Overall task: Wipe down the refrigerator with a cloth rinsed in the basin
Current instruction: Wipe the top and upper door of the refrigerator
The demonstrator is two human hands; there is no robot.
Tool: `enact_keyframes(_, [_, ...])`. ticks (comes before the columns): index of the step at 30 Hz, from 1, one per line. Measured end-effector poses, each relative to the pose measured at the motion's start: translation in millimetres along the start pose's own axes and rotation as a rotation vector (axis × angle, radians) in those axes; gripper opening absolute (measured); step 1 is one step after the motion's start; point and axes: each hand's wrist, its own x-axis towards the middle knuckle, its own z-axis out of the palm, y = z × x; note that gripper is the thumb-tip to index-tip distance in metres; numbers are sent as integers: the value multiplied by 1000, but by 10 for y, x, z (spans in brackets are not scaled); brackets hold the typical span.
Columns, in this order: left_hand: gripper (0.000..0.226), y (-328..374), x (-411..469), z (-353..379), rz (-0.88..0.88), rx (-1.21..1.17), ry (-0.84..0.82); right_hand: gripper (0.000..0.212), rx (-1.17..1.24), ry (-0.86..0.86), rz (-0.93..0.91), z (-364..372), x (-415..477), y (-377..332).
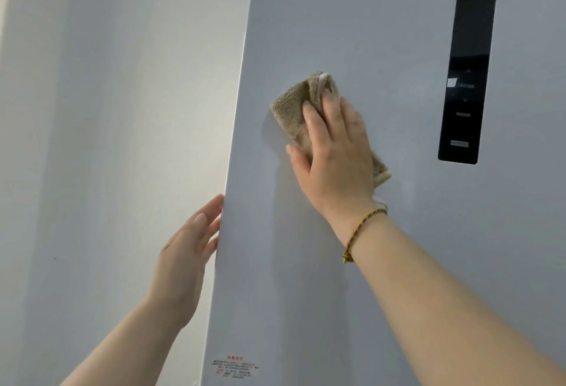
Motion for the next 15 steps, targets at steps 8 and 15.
enact_keyframes(8, [35,2,78,-78,-46,-77,-41,34,90,-201,-553,-41,-1171,-398])
enact_keyframes(15, [31,5,67,-41,-13,38,-46,30,-4,-11,-286,-196,-283,712])
